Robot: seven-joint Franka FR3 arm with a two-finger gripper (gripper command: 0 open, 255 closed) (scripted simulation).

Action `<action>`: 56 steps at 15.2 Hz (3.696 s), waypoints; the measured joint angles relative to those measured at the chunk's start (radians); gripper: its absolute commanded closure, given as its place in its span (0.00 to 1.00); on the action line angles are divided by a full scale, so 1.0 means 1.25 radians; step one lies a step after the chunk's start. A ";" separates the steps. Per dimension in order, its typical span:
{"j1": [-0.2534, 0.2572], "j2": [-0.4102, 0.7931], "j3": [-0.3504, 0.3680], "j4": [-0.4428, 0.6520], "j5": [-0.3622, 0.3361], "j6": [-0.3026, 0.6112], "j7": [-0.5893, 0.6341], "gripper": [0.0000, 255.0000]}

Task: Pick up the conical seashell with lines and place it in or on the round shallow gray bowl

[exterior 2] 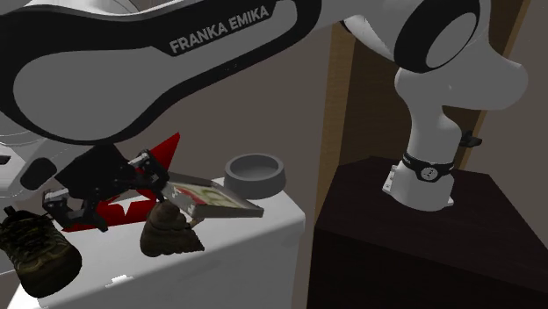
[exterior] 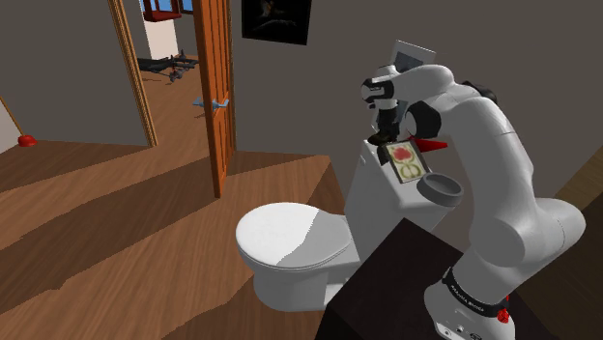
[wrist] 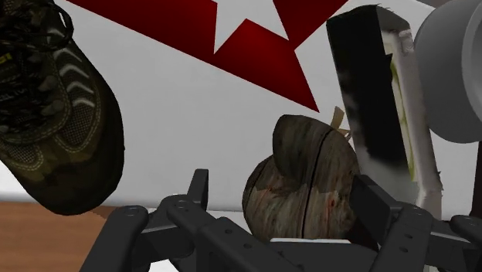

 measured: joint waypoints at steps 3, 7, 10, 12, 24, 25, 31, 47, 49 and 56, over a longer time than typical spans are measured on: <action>-0.003 0.000 -0.002 -0.002 -0.001 0.013 -0.002 0.00; 0.001 -0.009 -0.003 -0.020 -0.002 0.027 -0.001 0.00; -0.004 0.004 -0.001 0.007 0.000 0.015 0.001 1.00; -0.003 0.005 0.000 0.009 -0.003 0.018 0.005 1.00; 0.014 -0.005 -0.030 0.006 0.050 -0.025 0.264 0.00; 0.023 -0.016 -0.035 -0.009 0.055 -0.023 0.273 0.00; 0.097 -0.048 -0.104 -0.080 0.131 -0.013 0.683 0.00; 0.110 -0.051 -0.106 -0.147 0.136 0.046 0.692 1.00; 0.110 -0.051 -0.106 -0.146 0.136 0.046 0.692 1.00; 0.106 -0.052 -0.107 -0.127 0.135 0.026 0.692 1.00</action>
